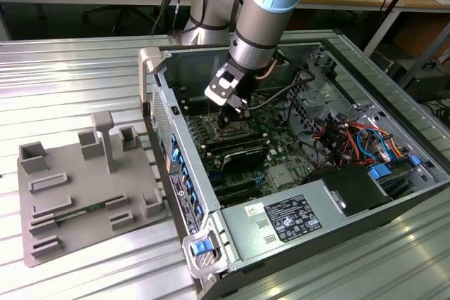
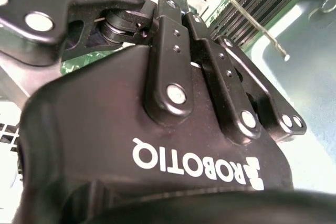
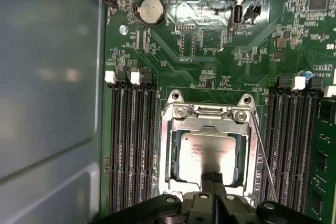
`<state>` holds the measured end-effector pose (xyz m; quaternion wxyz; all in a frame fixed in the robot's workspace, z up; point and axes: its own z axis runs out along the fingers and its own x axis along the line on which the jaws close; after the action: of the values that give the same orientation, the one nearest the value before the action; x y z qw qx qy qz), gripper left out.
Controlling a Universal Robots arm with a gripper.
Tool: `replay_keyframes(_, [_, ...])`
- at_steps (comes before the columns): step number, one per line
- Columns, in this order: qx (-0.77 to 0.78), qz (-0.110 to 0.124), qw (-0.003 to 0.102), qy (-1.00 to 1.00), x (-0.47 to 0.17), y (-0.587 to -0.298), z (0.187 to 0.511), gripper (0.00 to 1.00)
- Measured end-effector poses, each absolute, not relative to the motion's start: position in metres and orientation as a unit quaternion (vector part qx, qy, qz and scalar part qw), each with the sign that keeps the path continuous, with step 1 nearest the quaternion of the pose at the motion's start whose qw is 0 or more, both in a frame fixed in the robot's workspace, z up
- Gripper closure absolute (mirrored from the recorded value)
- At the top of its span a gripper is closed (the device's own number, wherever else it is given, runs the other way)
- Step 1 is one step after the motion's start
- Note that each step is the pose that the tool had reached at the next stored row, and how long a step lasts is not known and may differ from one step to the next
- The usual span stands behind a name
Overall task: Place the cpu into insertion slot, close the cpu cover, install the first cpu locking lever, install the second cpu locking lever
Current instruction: 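Close the cpu cover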
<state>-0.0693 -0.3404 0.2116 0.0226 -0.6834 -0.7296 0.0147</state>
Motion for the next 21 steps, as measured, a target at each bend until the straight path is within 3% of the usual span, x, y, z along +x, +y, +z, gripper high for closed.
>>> replay_keyframes(13, [-0.683, 0.009, 0.033, -0.730, -0.056, -0.340, 0.238, 0.89])
replay_keyframes(21, [-0.683, 0.008, 0.034, -0.730, -0.055, -0.340, 0.245, 0.89])
